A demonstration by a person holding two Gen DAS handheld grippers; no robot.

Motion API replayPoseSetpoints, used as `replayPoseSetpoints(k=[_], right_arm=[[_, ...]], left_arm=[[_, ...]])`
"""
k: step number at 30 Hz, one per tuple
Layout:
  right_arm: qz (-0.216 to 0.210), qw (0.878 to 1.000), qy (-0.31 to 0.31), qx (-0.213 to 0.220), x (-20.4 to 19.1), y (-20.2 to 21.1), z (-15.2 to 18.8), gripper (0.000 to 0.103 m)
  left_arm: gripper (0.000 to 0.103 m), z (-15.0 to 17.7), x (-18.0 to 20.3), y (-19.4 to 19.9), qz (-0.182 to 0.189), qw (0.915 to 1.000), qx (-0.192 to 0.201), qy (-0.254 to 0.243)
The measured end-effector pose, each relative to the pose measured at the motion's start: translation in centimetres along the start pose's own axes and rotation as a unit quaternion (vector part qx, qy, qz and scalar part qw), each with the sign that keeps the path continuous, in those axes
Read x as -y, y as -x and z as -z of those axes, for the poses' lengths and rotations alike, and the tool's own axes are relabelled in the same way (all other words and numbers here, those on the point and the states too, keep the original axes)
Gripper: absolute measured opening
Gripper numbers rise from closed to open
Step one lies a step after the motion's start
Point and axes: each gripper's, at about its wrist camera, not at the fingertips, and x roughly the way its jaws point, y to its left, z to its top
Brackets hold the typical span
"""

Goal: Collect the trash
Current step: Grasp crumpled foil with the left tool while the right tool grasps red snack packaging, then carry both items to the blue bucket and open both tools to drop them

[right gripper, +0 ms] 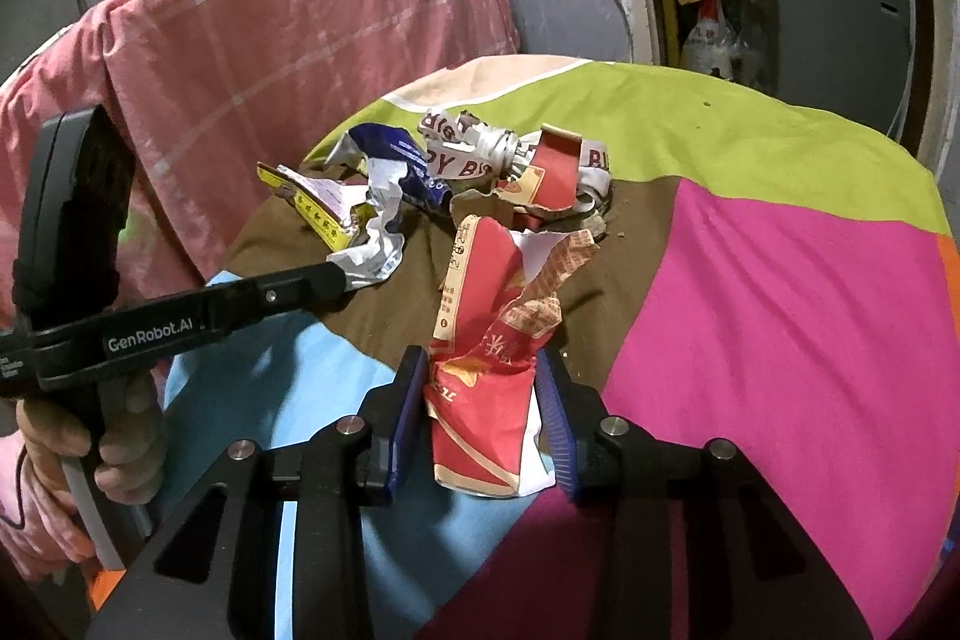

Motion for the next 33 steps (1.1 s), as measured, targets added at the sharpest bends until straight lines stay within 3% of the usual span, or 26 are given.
replayPoseSetpoints(k=[7, 14, 23, 33], right_arm=[[0.01, 0.998, 0.011, 0.065, -0.6, 3.8, 1.1, 0.034], [0.036, 0.986, 0.034, 0.16, -1.5, 8.6, 1.7, 0.034], [0.107, 0.955, 0.059, 0.27, -0.8, 16.3, 1.5, 0.034], [0.204, 0.903, 0.078, 0.369, 1.7, 24.8, 1.4, 0.034]], left_arm=[[0.0, 1.6, 2.5, 2.6, -0.025, 0.9969, 0.059, -0.045], [0.0, 2.0, 5.7, 5.3, -0.03, 0.9866, 0.136, -0.084], [0.0, 1.0, 12.3, 7.9, 0.006, 0.9584, 0.255, -0.129], [0.0, 0.1, 21.0, 8.5, 0.074, 0.9218, 0.341, -0.17]])
